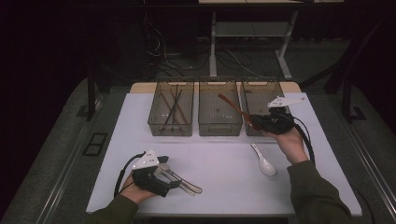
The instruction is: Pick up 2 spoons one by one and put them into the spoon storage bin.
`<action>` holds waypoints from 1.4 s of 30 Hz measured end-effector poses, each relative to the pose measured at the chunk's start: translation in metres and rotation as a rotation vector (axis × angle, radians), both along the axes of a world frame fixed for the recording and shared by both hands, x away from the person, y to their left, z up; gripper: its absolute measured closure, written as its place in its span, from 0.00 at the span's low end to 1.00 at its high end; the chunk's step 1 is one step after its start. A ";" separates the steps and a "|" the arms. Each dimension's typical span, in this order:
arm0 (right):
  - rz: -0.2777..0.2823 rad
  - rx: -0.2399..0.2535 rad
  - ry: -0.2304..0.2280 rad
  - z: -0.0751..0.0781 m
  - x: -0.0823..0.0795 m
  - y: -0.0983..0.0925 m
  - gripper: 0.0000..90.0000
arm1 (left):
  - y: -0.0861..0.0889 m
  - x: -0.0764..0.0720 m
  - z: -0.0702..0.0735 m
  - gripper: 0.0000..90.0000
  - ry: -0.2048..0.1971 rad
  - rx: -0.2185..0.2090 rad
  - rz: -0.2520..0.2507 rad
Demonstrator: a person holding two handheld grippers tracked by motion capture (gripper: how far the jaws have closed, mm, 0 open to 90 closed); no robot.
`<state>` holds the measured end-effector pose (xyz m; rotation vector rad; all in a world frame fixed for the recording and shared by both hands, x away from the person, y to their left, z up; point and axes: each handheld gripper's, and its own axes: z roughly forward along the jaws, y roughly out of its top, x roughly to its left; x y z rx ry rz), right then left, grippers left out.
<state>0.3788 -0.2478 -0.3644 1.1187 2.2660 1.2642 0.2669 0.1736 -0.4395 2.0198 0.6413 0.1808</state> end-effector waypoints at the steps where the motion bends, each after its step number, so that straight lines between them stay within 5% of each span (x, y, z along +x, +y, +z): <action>1: -0.001 0.003 0.001 0.000 0.002 0.002 0.91 | 0.000 0.000 0.000 0.00 0.000 -0.002 0.002; 15: -0.042 -0.027 -0.006 0.002 0.043 0.038 0.91 | -0.002 -0.001 0.000 0.00 -0.004 -0.001 -0.011; 34: -0.024 -0.143 0.089 -0.025 0.070 0.073 0.90 | -0.002 -0.001 -0.001 0.00 0.004 0.003 -0.019; 42: -0.020 -0.114 0.080 -0.023 0.070 0.072 0.64 | -0.003 -0.001 -0.001 0.00 0.006 0.001 -0.018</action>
